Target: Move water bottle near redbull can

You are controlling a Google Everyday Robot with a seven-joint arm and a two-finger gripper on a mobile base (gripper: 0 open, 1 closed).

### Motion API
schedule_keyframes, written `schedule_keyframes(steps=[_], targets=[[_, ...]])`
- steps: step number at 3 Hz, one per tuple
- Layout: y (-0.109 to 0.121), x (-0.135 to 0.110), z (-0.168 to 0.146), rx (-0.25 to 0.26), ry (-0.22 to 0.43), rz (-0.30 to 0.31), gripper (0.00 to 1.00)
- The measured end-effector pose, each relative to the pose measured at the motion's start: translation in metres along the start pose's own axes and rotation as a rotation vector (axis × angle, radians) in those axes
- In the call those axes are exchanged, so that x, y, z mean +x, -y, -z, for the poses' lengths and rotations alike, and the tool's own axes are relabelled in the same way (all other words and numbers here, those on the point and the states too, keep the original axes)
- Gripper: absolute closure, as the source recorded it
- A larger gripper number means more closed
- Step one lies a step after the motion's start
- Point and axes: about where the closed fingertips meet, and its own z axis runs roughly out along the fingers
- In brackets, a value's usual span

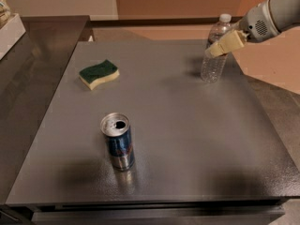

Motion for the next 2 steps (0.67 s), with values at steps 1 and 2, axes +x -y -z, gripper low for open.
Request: schedule_keyframes(steps=[1, 2], targets=[[-0.005, -0.001, 0.002, -0.013, 0.008, 0.003, 0.58], [-0.017, -0.006, 0.012, -0.038, 0.025, 0.024, 0.81]])
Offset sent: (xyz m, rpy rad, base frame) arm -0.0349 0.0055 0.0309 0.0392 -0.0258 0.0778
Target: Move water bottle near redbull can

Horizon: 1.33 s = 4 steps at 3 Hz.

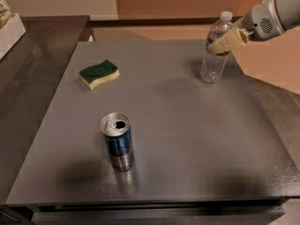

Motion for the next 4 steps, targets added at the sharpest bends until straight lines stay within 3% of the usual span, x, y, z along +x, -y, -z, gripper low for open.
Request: schedule_keyframes(steps=[1, 3, 4], targets=[[-0.025, -0.008, 0.015, -0.055, 0.034, 0.029, 1.00], [-0.109, -0.027, 0.041, -0.204, 0.082, 0.142, 1.00], [-0.159, -0.033, 0.039, -0.298, 0.087, 0.213, 1.00]])
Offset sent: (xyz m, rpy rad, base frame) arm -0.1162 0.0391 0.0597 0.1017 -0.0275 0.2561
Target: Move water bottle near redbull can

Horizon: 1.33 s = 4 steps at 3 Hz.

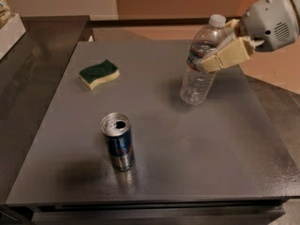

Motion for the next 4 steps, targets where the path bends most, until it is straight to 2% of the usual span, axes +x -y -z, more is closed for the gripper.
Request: schedule_keyframes(steps=[2, 4], targets=[[-0.063, -0.022, -0.033, -0.155, -0.008, 0.102, 1.00], [-0.104, -0.029, -0.072, -0.251, -0.015, 0.153, 1.00]])
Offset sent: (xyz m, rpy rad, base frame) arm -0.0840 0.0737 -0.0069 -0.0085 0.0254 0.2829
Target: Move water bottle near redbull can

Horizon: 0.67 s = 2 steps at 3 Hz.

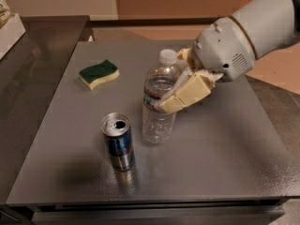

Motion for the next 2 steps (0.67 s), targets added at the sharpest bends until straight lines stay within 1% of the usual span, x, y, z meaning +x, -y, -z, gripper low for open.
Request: schedule_keyframes(steps=[1, 2], targets=[[-0.006, -0.002, -0.016, -0.018, -0.001, 0.009, 1.00], [-0.008, -0.003, -0.029, -0.033, -0.014, 0.019, 0.82]])
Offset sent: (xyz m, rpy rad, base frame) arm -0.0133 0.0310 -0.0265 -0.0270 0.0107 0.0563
